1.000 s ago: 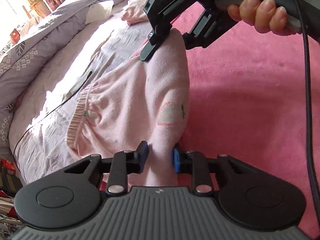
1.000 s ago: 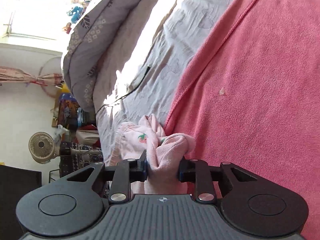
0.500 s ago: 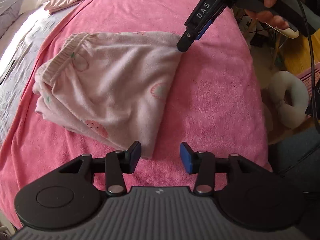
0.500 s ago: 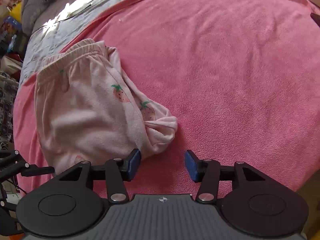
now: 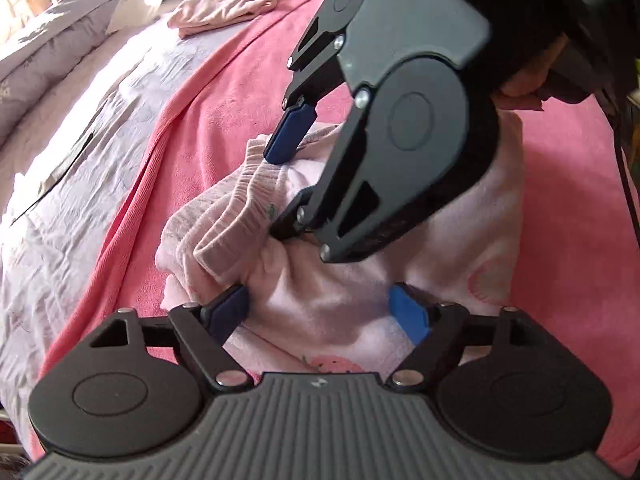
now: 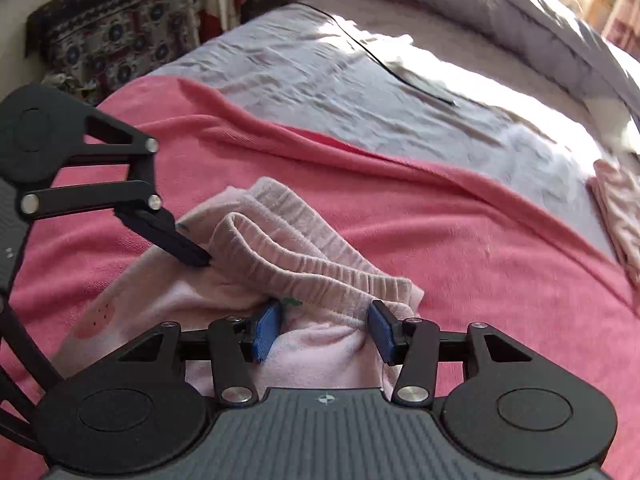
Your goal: Fold clothes
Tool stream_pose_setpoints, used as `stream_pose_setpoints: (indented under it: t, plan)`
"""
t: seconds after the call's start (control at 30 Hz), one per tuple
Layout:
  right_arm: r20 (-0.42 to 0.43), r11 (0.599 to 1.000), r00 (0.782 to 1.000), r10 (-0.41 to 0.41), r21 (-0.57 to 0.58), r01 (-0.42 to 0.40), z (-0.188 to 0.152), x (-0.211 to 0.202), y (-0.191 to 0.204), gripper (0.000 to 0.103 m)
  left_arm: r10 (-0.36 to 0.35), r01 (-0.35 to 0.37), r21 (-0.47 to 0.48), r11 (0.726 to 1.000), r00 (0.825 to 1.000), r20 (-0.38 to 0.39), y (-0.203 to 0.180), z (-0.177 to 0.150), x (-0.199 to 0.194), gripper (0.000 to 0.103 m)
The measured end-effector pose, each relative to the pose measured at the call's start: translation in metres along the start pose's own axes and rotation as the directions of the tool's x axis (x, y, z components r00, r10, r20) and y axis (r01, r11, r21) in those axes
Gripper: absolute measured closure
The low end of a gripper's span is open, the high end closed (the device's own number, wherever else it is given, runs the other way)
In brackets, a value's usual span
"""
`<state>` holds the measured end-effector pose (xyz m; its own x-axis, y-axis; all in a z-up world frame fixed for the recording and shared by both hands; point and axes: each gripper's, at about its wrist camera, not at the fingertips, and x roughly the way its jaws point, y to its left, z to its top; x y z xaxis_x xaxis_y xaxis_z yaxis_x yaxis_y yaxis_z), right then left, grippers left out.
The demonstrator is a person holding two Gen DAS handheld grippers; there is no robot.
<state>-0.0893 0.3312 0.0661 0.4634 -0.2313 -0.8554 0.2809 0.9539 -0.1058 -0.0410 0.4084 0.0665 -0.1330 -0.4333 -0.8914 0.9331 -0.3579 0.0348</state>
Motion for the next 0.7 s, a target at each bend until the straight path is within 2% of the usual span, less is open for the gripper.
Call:
stream_pose_setpoints:
  t: [0.07, 0.13, 0.3, 0.43, 0.53, 0.57, 0.63, 0.7]
  plan:
    - [0.000, 0.999, 1.000, 0.017, -0.028, -0.017, 0.000, -0.002, -0.002, 0.052, -0.002, 0.002, 0.003, 1.000, 1.000, -0.012, 0.000, 0.002, 0.002, 0.017]
    - [0.005, 0.999, 0.999, 0.037, -0.036, -0.036, -0.002, -0.005, -0.007, 0.052, 0.018, -0.017, 0.016, 1.000, 0.998, -0.057, -0.006, 0.009, 0.004, 0.016]
    - [-0.052, 0.992, 0.993, 0.109, -0.064, -0.112, -0.003, -0.038, -0.010, 0.051, 0.027, -0.029, -0.012, 1.000, 0.987, -0.160, -0.006, 0.024, 0.012, 0.012]
    - [-0.084, 0.966, 0.975, 0.204, -0.147, -0.215, -0.016, -0.060, -0.011, 0.041, 0.025, -0.031, -0.029, 0.999, 0.981, -0.191, -0.005, 0.029, 0.018, 0.007]
    - [-0.173, 0.935, 0.965, 0.197, -0.263, -0.238, -0.028, -0.044, 0.002, 0.038, 0.035, -0.044, -0.038, 0.998, 0.978, -0.207, -0.007, 0.031, 0.023, 0.004]
    - [-0.178, 0.928, 0.966, 0.188, -0.289, -0.234, -0.031, -0.038, 0.007, 0.036, 0.042, -0.051, -0.039, 0.998, 0.976, -0.213, -0.011, 0.032, 0.024, 0.004]
    - [-0.174, 0.919, 0.968, 0.180, -0.323, -0.228, -0.035, -0.028, 0.013, 0.025, 0.053, -0.061, -0.027, 0.998, 0.975, -0.214, -0.013, 0.031, 0.025, 0.002]
    - [-0.180, 0.915, 0.966, 0.185, -0.327, -0.236, -0.034, -0.025, 0.011, 0.021, 0.058, -0.065, -0.027, 0.998, 0.976, -0.210, -0.013, 0.029, 0.025, 0.002]
